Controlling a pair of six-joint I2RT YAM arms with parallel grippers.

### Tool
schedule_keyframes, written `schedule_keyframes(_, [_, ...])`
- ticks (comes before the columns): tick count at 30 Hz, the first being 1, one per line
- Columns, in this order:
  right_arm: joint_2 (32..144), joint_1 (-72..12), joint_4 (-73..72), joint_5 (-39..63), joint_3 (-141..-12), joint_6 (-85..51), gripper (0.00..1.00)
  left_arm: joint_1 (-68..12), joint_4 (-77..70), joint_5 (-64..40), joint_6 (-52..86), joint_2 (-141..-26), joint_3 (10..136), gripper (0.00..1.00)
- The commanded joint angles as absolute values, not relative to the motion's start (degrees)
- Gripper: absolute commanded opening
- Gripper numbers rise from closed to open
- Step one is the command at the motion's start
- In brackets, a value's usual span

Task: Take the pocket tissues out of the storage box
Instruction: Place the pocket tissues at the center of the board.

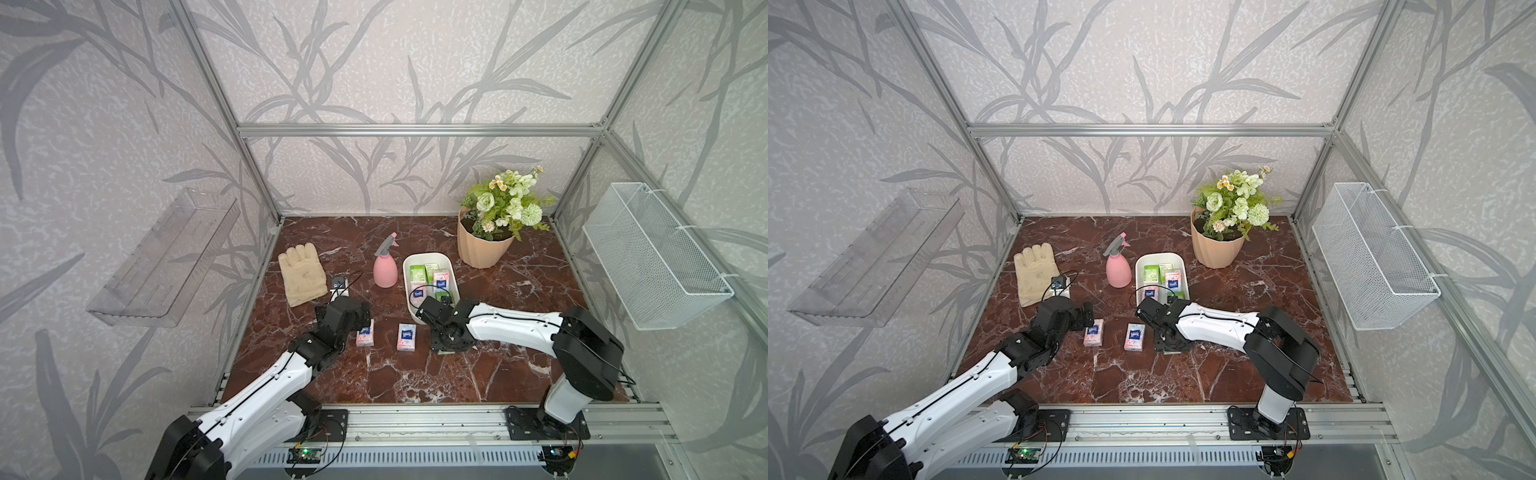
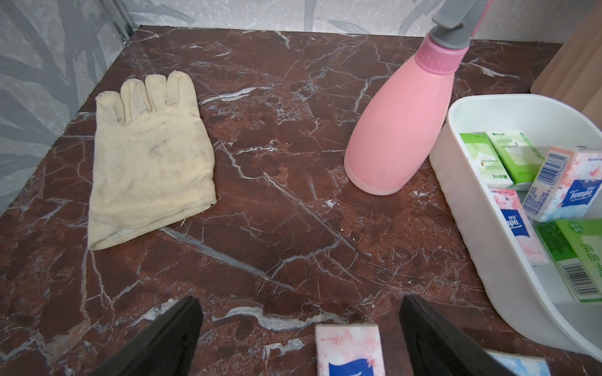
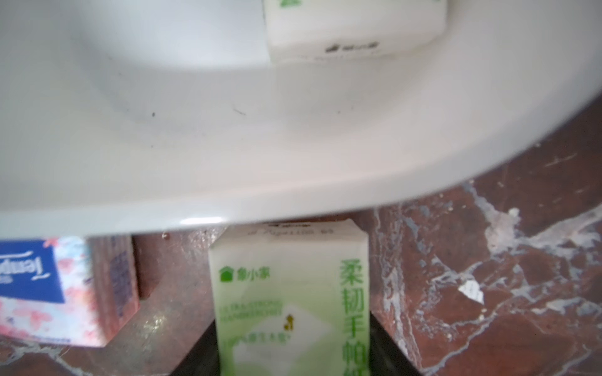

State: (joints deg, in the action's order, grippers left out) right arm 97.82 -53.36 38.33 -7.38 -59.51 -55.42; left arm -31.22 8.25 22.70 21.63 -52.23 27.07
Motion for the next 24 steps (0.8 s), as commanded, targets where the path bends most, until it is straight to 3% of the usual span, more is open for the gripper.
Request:
schedule_keyframes(1, [99.1, -50.7, 37.6, -7.7, -59.3, -52.6, 0.57, -31.0, 8.6, 24.3, 21.6, -51.7, 28.7, 1.00])
schedule_keyframes(13, [102.5, -47.7, 36.3, -4.5, -60.6, -47.8, 0.62, -31.0, 9.4, 25.6, 21.7, -51.6, 28.6, 1.00])
schedule_keyframes(24, [95.9, -47.7, 42.8, -6.6, -61.8, -46.3, 0.78, -31.0, 8.8, 26.2, 21.9, -51.5, 29.1, 1.00])
